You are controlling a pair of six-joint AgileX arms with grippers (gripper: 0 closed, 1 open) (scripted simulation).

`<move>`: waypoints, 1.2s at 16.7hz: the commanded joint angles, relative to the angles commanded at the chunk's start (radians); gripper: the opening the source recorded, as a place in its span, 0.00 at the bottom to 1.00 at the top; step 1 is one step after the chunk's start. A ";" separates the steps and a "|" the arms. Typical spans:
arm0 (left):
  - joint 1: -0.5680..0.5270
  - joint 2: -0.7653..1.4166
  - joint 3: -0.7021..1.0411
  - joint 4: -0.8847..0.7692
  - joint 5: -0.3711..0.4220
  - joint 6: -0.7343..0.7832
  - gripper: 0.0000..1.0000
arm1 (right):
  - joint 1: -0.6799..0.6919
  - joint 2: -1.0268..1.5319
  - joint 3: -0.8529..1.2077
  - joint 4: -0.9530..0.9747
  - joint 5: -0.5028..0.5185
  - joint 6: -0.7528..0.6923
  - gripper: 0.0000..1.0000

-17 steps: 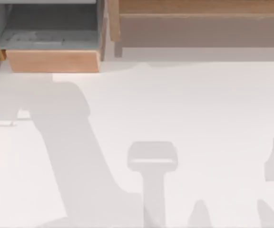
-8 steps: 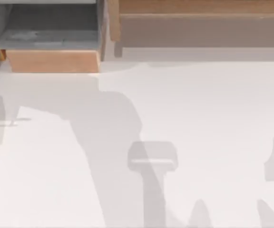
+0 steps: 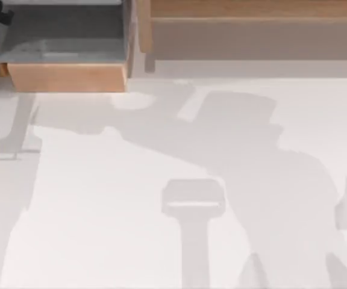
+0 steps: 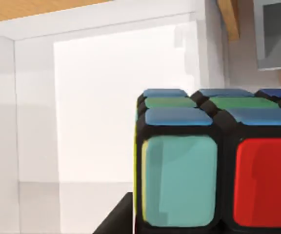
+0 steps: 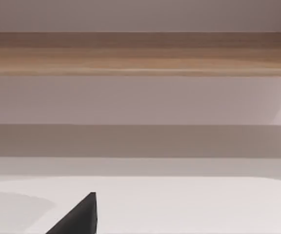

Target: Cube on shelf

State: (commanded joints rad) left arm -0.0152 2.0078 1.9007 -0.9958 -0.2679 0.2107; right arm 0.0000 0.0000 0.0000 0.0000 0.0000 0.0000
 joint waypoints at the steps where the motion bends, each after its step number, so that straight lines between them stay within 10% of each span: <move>1: -0.047 -0.021 -0.067 0.054 -0.030 -0.001 0.00 | 0.000 0.000 0.000 0.000 0.000 0.000 1.00; 11: -0.528 -0.030 -0.622 0.817 -0.302 -0.008 0.00 | 0.000 0.000 0.000 0.000 0.000 0.000 1.00; 20: -0.769 0.153 -0.713 1.687 -0.440 -0.006 0.00 | 0.000 0.000 0.000 0.000 0.000 0.000 1.00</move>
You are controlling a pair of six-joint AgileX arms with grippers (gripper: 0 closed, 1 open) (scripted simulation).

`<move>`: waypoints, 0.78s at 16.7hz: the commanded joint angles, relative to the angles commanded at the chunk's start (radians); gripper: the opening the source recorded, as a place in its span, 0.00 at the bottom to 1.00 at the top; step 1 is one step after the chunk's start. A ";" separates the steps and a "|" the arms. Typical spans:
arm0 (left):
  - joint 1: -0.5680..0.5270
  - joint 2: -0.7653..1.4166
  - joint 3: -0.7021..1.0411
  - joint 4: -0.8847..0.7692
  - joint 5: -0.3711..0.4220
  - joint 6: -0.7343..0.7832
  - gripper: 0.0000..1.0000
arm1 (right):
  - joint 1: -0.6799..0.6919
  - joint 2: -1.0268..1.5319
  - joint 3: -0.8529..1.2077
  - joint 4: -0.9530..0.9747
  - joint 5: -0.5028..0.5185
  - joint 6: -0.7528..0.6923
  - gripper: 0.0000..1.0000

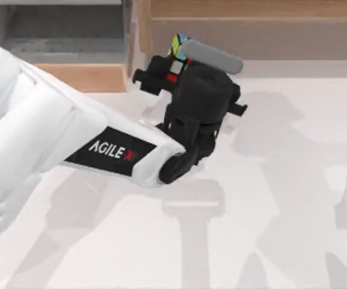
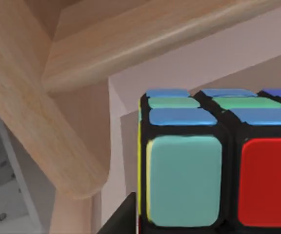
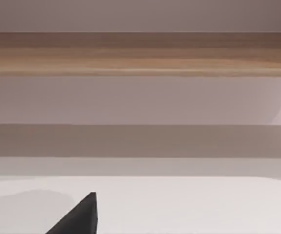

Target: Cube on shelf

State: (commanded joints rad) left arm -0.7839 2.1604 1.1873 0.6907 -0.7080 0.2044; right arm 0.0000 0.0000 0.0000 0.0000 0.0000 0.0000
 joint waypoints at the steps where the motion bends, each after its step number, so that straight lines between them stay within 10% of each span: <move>1: -0.011 0.022 0.011 0.089 -0.008 0.001 0.00 | 0.000 0.000 0.000 0.000 0.000 0.000 1.00; 13: -0.030 0.166 0.143 0.595 -0.036 0.007 0.00 | 0.000 0.000 0.000 0.000 0.000 0.000 1.00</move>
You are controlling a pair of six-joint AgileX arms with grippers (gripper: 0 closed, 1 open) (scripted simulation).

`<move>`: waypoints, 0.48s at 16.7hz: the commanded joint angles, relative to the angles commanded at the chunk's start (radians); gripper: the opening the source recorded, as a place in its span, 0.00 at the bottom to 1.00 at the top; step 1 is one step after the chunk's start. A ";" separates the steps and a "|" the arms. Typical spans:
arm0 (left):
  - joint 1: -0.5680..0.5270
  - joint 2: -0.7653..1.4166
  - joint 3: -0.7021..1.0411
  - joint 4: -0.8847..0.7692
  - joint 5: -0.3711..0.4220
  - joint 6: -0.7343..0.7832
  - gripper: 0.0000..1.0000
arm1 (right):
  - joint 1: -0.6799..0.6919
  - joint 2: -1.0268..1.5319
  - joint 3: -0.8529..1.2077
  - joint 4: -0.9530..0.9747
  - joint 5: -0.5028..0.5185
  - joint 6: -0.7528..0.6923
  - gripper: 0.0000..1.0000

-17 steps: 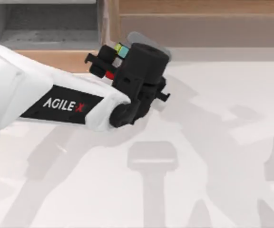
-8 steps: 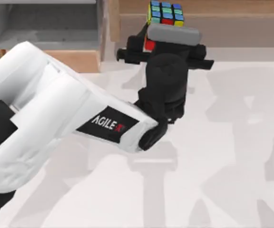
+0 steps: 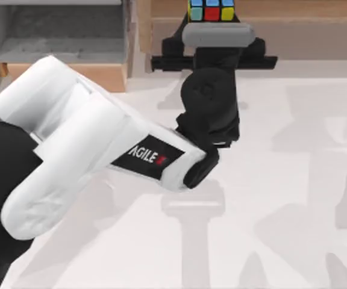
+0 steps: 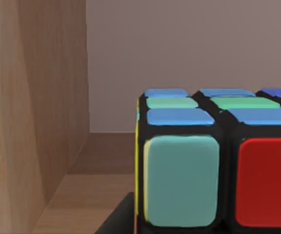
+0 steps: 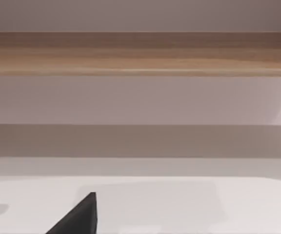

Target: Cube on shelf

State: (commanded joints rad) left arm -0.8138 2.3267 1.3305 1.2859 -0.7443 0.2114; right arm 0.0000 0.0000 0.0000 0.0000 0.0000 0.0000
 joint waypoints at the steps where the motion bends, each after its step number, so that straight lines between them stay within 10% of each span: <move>1: 0.000 0.000 0.000 0.000 0.000 0.000 0.00 | 0.000 0.000 0.000 0.000 0.000 0.000 1.00; 8: 0.009 0.021 0.097 -0.045 0.020 0.000 0.00 | 0.000 0.000 0.000 0.000 0.000 0.000 1.00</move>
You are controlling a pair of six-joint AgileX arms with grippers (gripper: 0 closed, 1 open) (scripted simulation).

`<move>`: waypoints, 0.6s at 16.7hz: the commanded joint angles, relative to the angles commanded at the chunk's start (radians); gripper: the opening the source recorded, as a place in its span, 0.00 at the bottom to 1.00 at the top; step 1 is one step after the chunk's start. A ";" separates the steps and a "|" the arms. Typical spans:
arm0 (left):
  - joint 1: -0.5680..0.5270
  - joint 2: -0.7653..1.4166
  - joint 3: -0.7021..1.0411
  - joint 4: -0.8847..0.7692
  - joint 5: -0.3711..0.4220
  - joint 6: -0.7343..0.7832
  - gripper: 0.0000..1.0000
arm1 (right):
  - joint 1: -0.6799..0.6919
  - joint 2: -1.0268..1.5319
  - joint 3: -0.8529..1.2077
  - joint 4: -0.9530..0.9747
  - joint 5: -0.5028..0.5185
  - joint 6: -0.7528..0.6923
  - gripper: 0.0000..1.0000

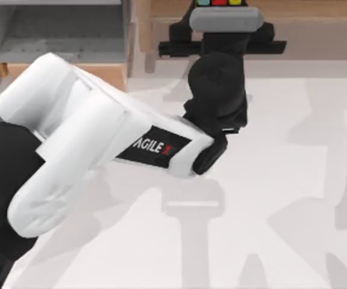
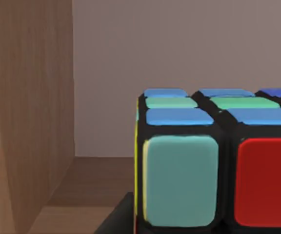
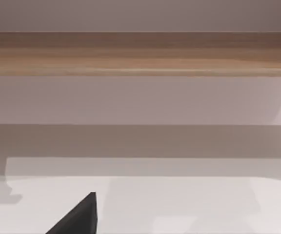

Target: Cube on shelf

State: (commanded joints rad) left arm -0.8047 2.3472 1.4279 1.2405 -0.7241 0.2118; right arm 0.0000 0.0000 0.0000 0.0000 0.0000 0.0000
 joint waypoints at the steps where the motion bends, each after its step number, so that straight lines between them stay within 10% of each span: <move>1: 0.006 0.012 0.039 -0.019 0.008 -0.001 0.00 | 0.000 0.000 0.000 0.000 0.000 0.000 1.00; 10: 0.109 0.162 0.345 -0.227 0.097 -0.043 0.00 | 0.000 0.000 0.000 0.000 0.000 0.000 1.00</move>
State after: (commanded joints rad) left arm -0.6958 2.5087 1.7725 1.0135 -0.6276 0.1689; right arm 0.0000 0.0000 0.0000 0.0000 0.0000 0.0000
